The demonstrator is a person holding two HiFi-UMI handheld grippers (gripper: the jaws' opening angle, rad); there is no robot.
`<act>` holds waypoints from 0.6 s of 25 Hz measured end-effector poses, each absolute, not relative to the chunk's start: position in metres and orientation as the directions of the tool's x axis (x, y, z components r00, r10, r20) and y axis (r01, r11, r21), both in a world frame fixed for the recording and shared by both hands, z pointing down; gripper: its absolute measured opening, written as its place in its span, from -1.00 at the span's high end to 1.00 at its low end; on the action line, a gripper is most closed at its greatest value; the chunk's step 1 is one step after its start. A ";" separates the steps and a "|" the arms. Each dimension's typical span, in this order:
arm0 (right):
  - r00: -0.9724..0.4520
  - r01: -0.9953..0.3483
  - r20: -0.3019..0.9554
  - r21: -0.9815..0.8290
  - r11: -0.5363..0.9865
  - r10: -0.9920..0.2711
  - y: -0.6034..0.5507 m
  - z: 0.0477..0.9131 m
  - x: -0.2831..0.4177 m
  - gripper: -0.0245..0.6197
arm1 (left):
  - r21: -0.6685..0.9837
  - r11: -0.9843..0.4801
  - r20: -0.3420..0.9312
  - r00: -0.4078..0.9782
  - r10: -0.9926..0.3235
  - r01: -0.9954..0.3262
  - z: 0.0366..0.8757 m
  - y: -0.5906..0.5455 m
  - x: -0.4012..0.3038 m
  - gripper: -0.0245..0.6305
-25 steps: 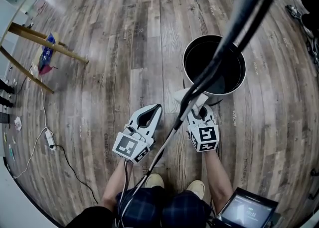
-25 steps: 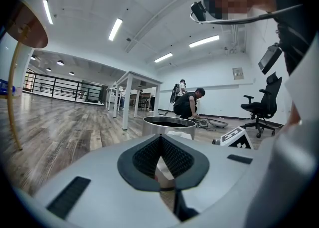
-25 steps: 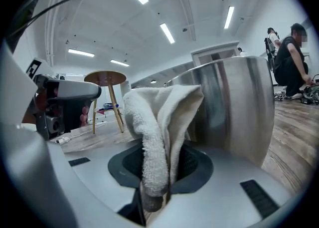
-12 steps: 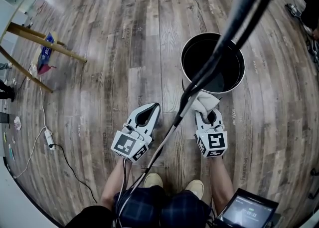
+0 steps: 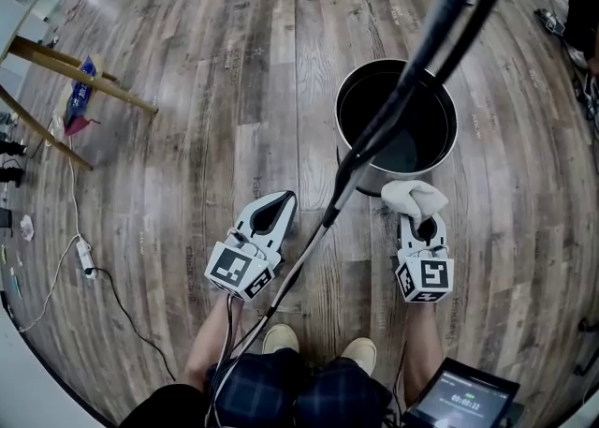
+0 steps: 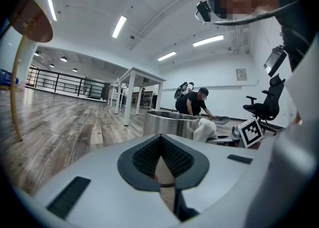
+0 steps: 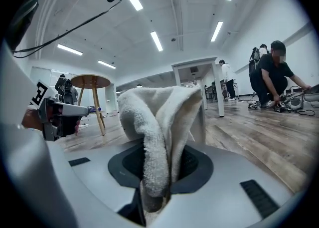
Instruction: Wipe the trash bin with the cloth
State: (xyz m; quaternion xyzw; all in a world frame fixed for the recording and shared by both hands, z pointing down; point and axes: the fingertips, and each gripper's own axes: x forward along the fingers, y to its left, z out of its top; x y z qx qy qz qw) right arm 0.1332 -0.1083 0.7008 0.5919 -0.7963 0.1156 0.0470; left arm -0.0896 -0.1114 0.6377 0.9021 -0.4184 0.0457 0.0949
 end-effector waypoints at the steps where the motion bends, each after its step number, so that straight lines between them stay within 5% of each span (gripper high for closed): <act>1: -0.282 -0.957 0.212 -0.127 0.260 -0.936 -0.109 0.701 0.140 0.64 | 0.133 -0.632 0.161 0.646 -0.747 -0.764 0.638 -0.111 -0.090 0.93; 15: -0.160 -0.984 0.236 -0.111 0.137 -0.958 -0.125 0.718 0.204 0.64 | 0.126 -0.623 0.164 0.636 -0.754 -0.772 0.638 -0.107 -0.098 0.93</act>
